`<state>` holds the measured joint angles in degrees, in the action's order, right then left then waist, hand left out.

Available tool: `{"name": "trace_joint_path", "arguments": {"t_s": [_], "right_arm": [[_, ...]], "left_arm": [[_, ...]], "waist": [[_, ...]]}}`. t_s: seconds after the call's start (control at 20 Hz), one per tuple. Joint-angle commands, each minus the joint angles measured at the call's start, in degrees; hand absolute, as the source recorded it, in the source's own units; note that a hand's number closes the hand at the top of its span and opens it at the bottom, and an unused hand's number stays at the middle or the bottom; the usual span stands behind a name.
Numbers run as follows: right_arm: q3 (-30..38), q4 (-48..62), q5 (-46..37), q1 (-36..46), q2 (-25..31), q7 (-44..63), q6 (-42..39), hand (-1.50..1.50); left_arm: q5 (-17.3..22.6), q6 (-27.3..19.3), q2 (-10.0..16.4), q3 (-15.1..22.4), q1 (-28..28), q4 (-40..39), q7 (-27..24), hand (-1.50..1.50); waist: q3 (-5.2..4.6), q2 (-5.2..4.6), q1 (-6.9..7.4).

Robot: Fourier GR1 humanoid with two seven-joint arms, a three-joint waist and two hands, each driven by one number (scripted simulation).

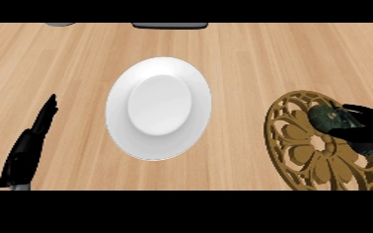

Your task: Pick the eggplant from the placemat and place it in the plate

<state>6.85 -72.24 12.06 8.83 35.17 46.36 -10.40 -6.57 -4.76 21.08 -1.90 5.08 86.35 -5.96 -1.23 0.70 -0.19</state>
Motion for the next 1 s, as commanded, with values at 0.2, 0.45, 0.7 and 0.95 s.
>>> {"name": "trace_joint_path", "arguments": {"t_s": [0.2, 0.45, 0.7, 0.95], "right_arm": [[0.08, 3.36, -4.16, -0.28, -5.15, -7.98, 2.83, 1.50], [0.96, 3.66, -5.78, -0.63, -4.47, -9.09, 1.95, 1.50], [-14.12, -6.10, -20.53, 11.22, 5.75, -21.11, -9.07, 1.50], [-21.25, -4.71, -34.21, 19.29, 8.52, -33.20, -5.84, 1.50]], "left_arm": [[-0.69, 0.11, -1.30, -0.81, -0.80, -1.93, -1.45, 0.00], [-1.35, 0.45, -1.55, -0.82, 1.80, 0.62, -2.24, 0.00], [-1.80, 2.50, -1.68, 2.52, -2.38, 0.23, -1.70, 0.00], [-2.23, 2.38, -2.09, 3.07, -5.56, 0.27, -0.17, 0.00]], "waist": [[1.24, -0.79, 0.38], [1.25, -0.72, 0.53], [1.20, -2.09, 7.89], [1.52, -2.76, 8.31]]}}
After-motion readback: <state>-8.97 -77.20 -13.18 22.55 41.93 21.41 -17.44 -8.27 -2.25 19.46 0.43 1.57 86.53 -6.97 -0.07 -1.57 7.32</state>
